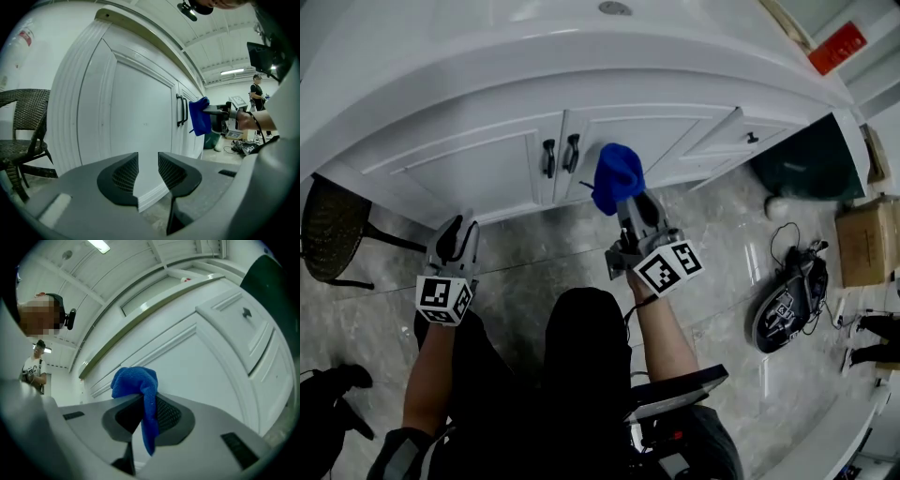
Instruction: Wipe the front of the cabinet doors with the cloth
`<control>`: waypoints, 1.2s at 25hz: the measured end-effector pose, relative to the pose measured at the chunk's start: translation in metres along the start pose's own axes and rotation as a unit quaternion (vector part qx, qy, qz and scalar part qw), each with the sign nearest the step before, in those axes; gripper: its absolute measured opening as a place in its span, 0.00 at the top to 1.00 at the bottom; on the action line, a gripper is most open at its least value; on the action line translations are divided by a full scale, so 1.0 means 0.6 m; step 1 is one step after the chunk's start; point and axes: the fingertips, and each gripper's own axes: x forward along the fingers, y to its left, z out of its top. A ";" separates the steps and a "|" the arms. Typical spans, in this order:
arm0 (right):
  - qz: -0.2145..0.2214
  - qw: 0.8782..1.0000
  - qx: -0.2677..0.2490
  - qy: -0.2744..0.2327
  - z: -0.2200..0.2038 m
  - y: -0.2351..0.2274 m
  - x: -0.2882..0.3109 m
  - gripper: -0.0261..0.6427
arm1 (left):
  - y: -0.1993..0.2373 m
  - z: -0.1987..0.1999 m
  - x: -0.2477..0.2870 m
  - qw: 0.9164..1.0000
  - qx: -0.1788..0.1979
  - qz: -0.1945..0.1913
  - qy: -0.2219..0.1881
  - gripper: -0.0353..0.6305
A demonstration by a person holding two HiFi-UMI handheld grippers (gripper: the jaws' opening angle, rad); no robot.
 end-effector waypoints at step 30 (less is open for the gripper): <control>-0.239 0.969 -0.060 -0.014 0.051 -0.342 -0.086 0.88 | 0.002 -0.016 -0.001 1.000 0.006 0.004 0.020 0.75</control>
